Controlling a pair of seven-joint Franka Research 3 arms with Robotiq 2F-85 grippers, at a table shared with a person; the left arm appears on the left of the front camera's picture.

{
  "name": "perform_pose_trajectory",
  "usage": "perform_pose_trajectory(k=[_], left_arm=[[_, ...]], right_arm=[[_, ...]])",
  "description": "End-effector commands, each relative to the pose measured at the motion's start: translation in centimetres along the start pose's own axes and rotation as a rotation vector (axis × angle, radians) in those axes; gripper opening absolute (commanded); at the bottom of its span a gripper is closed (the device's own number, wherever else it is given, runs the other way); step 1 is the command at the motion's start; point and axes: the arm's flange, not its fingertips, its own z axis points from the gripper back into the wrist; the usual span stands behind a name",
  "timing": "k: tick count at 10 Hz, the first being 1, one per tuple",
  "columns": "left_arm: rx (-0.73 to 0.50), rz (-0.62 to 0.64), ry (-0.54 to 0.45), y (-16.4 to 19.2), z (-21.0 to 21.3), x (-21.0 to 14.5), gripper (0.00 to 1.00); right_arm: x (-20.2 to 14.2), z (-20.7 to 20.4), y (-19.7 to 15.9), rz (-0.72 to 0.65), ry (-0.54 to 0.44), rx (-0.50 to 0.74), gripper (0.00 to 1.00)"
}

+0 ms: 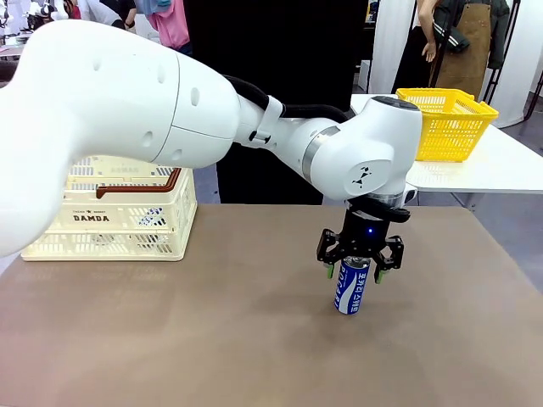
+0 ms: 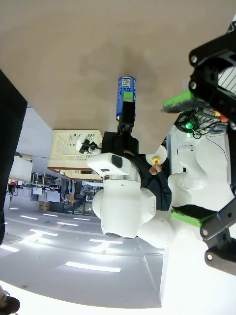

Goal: Place the drinks into the Shopping basket.
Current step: Pick up one drink and place it into the Shopping basket.

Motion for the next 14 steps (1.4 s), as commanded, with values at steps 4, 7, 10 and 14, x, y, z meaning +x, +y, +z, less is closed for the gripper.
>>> perform_pose_trajectory(k=[4, 7, 10, 14], left_arm=[[-0.02, 0.022, -0.045, 0.6, -0.1, -0.8, 0.57], [-0.024, 0.019, -0.05, 0.8, 0.0, -0.9, 0.0], [-0.026, 0.022, -0.06, 1.1, 0.3, -1.0, 0.0], [-0.056, 0.02, -0.019, 1.9, 2.0, -1.3, 0.0]], right_arm=[[0.2, 0.0, 0.2, 0.015, -0.009, 0.022, 1.0], [0.2, 0.0, 0.2, 0.015, -0.009, 0.022, 1.0], [0.2, 0.0, 0.2, 0.015, -0.009, 0.022, 1.0], [0.2, 0.0, 0.2, 0.015, -0.009, 0.022, 1.0]])
